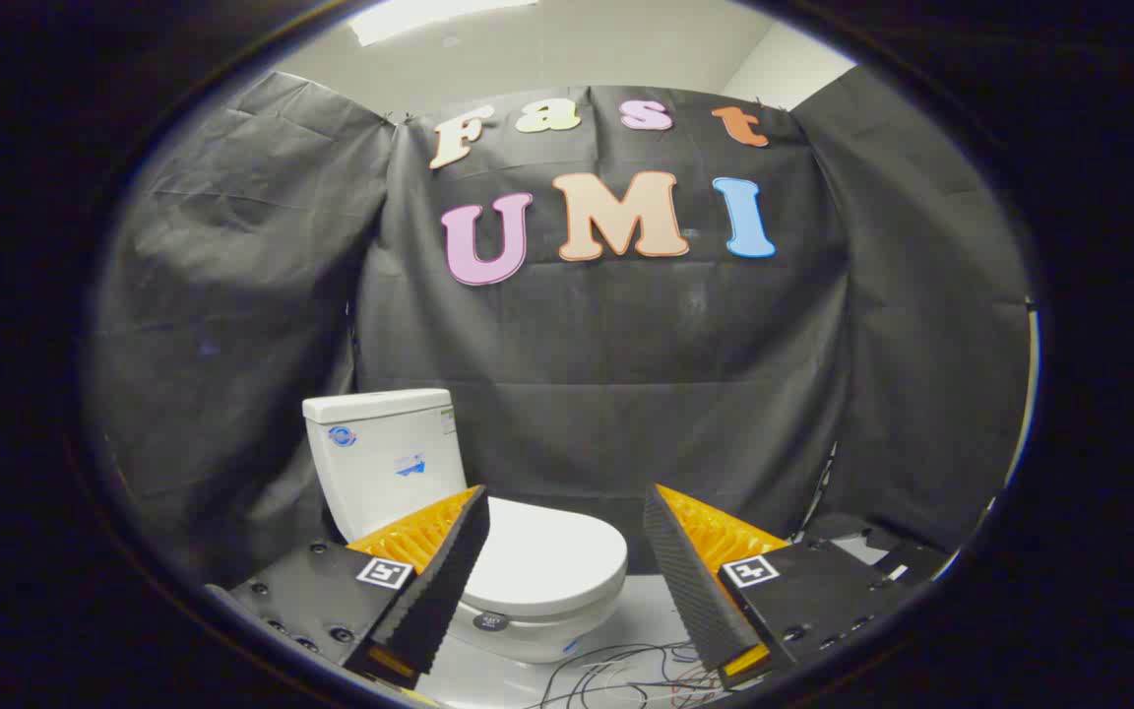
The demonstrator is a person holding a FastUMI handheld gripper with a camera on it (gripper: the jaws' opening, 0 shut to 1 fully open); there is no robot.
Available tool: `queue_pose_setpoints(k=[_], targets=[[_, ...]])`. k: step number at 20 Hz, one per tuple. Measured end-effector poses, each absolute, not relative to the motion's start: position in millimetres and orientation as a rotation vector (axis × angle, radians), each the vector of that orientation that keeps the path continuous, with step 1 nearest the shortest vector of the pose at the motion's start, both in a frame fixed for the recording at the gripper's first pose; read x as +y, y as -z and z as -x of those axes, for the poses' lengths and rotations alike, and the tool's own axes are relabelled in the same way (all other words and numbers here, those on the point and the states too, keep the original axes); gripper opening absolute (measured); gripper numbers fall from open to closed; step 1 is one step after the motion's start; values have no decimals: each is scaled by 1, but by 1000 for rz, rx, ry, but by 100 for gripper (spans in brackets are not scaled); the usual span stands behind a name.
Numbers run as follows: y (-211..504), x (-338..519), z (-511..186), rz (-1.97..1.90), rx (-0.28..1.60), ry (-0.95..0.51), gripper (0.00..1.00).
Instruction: Open the toilet lid.
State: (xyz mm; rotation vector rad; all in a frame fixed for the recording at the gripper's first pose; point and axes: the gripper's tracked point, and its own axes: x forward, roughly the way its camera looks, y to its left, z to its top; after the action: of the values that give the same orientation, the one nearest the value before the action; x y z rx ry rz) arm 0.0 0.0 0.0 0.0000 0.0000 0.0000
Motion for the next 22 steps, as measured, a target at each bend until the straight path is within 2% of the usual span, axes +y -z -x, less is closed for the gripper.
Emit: queue_pose_setpoints(k=[22], targets=[[2, 1, -5, 8, -4, 1, 98]])
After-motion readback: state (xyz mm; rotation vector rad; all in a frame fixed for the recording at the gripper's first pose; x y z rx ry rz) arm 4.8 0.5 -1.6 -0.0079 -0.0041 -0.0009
